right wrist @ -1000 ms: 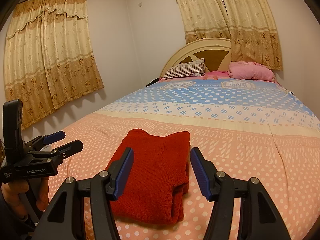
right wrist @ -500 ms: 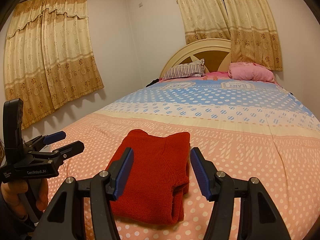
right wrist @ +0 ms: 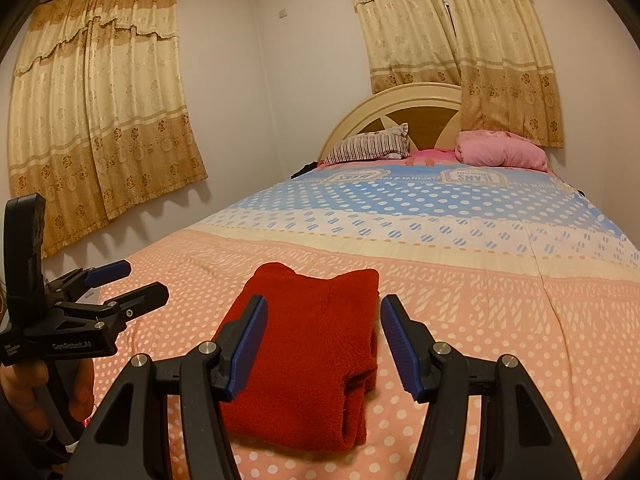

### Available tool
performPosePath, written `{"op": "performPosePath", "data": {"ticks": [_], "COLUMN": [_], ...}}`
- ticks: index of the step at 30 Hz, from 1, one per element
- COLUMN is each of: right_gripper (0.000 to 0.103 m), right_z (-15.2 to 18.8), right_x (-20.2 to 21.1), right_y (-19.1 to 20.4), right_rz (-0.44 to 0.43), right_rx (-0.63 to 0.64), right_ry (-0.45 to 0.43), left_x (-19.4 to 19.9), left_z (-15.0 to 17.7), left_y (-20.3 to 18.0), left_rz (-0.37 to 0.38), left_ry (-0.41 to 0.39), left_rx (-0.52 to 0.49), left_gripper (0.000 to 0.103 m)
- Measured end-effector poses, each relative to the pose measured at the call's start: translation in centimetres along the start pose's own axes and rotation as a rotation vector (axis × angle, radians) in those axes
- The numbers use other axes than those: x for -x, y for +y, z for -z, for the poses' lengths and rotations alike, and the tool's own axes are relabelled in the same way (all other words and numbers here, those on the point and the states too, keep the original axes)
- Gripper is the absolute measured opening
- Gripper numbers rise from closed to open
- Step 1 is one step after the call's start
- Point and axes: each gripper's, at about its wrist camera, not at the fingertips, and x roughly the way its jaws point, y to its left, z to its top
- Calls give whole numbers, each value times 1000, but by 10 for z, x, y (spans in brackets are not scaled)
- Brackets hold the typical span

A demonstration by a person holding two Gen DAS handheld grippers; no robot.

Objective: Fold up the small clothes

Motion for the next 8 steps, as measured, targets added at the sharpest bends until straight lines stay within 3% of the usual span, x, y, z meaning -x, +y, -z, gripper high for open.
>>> {"op": "performPosePath", "data": {"ticks": [8], "right_gripper": [60], "right_z": [2], "right_x": [-4], "right_y": [3], "right_rz": [-8], "right_rx": [5], "right_ry": [15], "left_x": [-3], "left_z": [2], "left_y": [1], "left_rz": [6], "left_ry": [2], "left_rx": [-10], "left_gripper": [103]}}
